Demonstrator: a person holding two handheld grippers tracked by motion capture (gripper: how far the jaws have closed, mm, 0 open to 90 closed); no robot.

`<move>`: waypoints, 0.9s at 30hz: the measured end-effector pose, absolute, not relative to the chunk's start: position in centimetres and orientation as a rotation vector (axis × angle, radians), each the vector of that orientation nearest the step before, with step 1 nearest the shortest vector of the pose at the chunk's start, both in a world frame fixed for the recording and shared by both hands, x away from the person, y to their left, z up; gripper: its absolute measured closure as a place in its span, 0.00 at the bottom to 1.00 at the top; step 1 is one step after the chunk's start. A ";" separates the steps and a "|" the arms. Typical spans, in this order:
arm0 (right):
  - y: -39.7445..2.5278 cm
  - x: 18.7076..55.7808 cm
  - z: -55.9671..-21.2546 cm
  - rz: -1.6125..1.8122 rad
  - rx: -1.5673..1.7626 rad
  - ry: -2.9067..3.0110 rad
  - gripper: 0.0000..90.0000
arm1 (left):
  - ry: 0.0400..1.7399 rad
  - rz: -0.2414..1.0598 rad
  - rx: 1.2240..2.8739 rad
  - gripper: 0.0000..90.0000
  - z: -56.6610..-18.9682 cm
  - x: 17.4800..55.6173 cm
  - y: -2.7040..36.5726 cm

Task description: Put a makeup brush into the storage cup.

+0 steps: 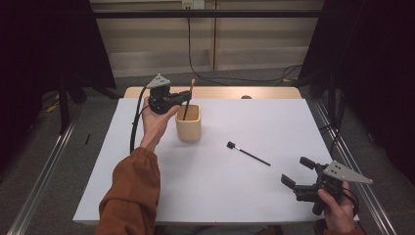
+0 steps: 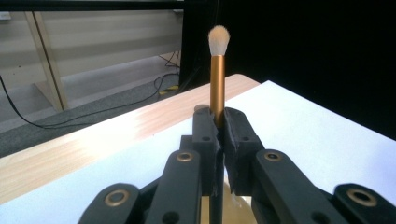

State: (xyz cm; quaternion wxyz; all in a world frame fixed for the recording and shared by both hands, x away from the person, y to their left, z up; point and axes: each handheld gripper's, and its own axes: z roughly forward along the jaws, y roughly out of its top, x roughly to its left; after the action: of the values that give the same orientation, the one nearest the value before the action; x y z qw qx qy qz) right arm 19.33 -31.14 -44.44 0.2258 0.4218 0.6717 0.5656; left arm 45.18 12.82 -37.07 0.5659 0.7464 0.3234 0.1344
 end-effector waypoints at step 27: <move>-31.1 19.0 -44.4 1.556 1.156 1.850 0.00 | 0.778 0.318 1.771 0.93 -39.1 44.6 13.3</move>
State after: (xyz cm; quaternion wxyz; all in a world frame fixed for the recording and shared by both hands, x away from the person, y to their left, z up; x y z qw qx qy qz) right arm 19.04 -31.15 -44.36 0.2289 0.4201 0.6721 0.5651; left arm 44.57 13.25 -39.07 0.5569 0.7504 0.3295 0.1348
